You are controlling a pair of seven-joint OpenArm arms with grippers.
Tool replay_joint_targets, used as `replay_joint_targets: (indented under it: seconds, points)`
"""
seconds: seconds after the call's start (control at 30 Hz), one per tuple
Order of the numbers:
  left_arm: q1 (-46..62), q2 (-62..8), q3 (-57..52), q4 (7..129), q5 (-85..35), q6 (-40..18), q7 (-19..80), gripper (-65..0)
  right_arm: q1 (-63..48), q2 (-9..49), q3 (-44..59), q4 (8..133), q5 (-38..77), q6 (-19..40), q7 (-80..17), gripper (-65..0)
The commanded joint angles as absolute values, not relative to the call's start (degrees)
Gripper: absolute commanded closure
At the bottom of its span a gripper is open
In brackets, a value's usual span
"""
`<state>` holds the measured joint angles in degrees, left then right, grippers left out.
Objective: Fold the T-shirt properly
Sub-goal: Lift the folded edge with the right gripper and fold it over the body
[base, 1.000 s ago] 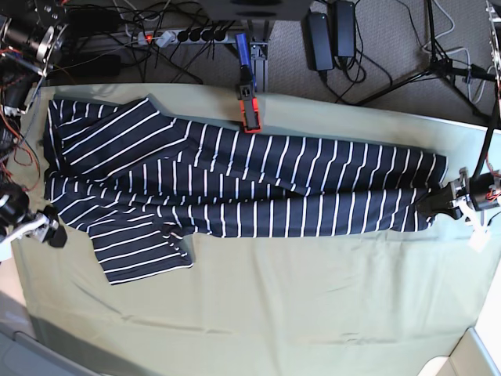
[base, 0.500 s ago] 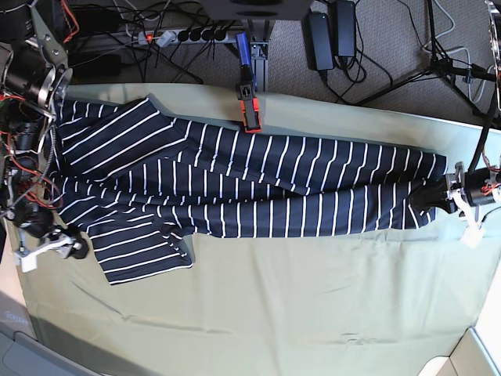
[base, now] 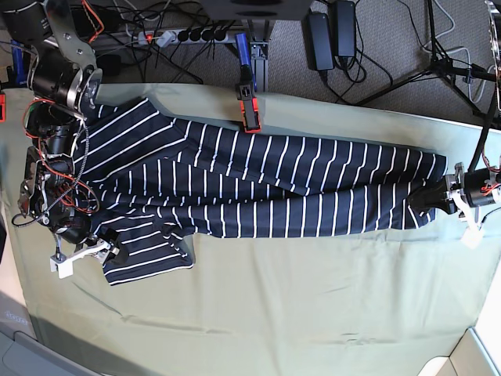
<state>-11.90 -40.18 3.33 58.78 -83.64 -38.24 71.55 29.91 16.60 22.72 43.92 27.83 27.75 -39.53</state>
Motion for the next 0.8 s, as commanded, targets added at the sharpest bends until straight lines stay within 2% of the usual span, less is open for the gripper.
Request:
replay_joint_targets:
  seconds: [0.0,0.47,0.53,0.57,0.67,0.7,0.77]
  points:
    - [-13.0,-41.6,2.9,59.6,-85.0,-40.0,70.9,0.0,31.4,16.9,22.7,44.8,28.5,30.3,-39.5,-41.8]
    - [-13.0,-41.6,2.9,59.6,-85.0,-40.0,70.9,0.0,31.9,16.7,22.7,47.6,29.1,30.4,-43.1,-40.8]
    - [-13.0,-41.6,2.9,59.6,-85.0,-40.0,70.9,0.0,31.9,16.7,22.7,47.6,28.5,30.4,-43.1,-33.8]
    - [-13.0,-41.6,2.9,59.6,-85.0,-40.0,70.9,0.0,31.9,16.7,22.7,47.6,28.2,30.4,-43.1,-27.6]
    - [-13.0,-41.6,2.9,59.6,-85.0,-40.0,70.9,0.0,31.9,16.7,22.7,47.6,27.8,30.4,-43.1,-3.4]
    - [-13.0,-41.6,2.9,59.6,-85.0,-40.0,70.9,0.0,31.9,16.7,22.7,47.6,27.8,30.4,-43.1,0.0]
    - [-13.0,-41.6,2.9,59.6,-85.0,-40.0,70.9,0.0,31.9,16.7,22.7,47.6,27.8,30.4,-43.1,0.0]
